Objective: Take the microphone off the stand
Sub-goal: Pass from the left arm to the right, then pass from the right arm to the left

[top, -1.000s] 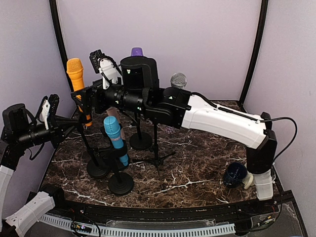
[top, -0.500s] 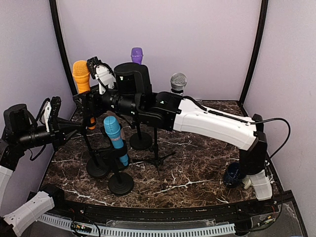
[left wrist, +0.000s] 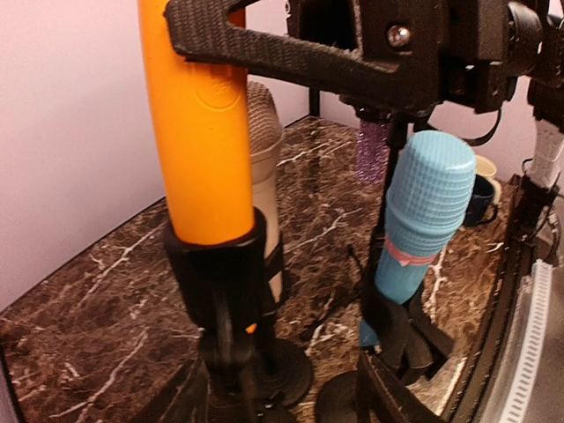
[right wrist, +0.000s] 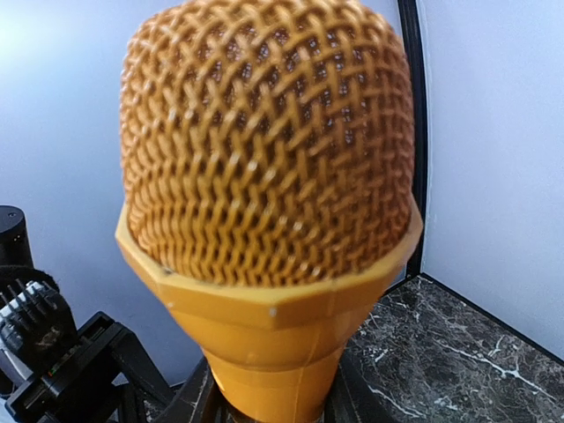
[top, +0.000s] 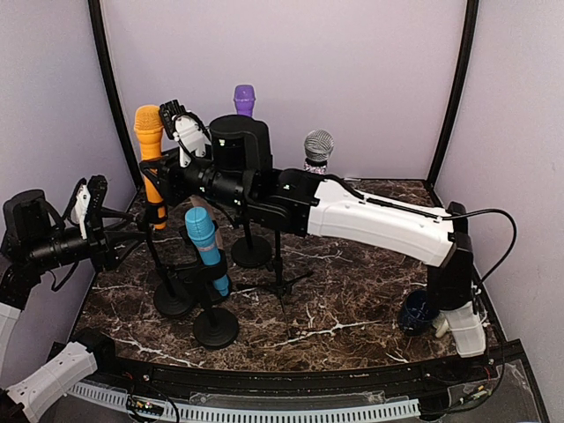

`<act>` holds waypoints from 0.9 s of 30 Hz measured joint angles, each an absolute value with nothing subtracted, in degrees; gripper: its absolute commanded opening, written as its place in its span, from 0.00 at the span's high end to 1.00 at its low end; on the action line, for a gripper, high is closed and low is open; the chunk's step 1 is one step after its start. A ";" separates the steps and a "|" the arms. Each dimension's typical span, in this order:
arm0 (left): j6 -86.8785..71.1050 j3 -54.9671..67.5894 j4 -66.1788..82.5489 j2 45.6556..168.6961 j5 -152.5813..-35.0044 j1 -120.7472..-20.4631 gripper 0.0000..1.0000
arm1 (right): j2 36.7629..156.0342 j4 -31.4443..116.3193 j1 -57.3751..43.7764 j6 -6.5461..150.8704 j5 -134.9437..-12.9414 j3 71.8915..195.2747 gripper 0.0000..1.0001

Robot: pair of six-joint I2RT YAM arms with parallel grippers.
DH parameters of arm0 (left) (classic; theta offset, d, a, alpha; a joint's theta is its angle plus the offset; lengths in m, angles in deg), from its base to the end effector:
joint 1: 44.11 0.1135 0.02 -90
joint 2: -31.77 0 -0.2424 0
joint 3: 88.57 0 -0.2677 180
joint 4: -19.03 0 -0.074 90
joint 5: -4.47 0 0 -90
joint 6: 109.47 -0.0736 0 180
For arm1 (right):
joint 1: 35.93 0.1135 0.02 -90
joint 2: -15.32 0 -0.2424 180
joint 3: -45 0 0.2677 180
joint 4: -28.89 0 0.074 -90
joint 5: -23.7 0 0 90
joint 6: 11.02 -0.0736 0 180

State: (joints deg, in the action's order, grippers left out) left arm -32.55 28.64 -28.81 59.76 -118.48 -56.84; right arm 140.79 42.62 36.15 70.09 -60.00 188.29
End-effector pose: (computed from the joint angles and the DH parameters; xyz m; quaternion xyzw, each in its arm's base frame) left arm 0.1453 -0.0739 0.3494 0.3397 0.6923 -0.2202 0.5974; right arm 0.1807 0.5325 0.4033 -0.3222 0.6006 0.4460 0.5801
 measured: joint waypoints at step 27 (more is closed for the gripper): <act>-32.96 28.68 -30.69 63.45 -113.15 -56.97 0.95 | 140.77 41.31 38.20 72.82 -60.28 187.33 0.75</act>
